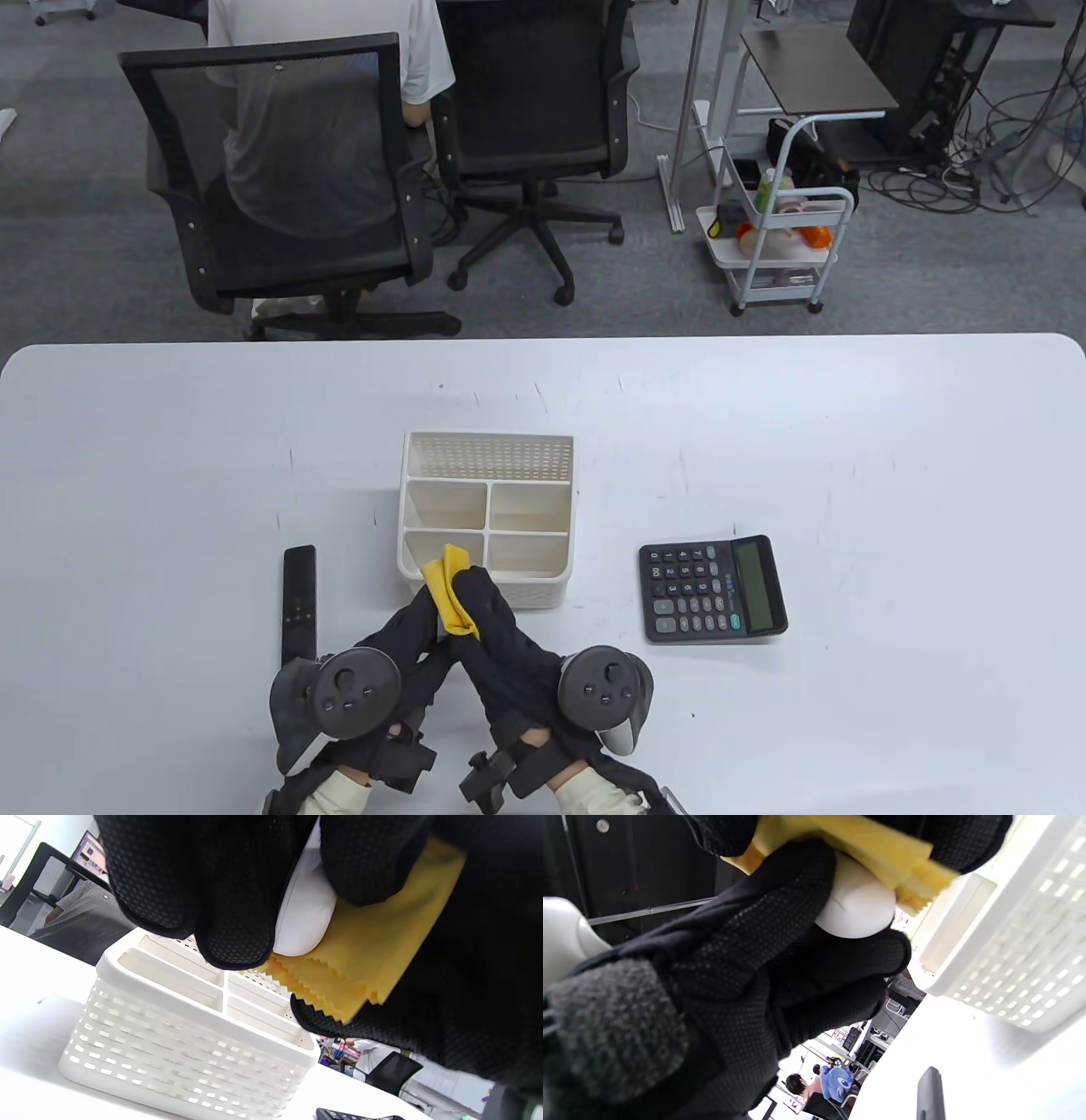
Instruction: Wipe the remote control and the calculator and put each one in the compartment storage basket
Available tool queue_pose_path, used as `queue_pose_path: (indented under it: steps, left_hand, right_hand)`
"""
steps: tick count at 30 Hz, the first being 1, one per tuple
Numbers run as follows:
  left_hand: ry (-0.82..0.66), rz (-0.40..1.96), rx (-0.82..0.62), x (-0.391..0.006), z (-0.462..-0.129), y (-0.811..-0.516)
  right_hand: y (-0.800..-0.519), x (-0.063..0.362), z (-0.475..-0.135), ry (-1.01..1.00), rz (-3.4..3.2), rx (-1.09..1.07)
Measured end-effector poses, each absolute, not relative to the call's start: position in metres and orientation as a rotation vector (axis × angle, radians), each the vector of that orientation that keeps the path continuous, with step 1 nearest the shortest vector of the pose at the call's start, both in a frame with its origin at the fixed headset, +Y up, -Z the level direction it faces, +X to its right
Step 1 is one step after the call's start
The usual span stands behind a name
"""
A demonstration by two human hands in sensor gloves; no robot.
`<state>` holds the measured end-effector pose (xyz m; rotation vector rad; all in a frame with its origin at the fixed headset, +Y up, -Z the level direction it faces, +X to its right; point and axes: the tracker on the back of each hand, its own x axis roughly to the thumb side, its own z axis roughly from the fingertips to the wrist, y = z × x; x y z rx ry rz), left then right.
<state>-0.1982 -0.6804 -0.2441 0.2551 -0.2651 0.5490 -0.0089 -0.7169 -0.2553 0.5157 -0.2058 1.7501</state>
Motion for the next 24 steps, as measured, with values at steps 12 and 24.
queue_pose_path:
  steps: [12, 24]
  left_hand:
    - [-0.242, 0.573, 0.297, -0.206, -0.244, -0.682]
    - [-0.271, 0.608, 0.332, -0.2, -0.244, -0.683]
  right_hand:
    - [-0.711, -0.014, -0.247, -0.314, 1.793, 0.593]
    - [-0.711, -0.012, -0.247, -0.297, 1.728, 0.56]
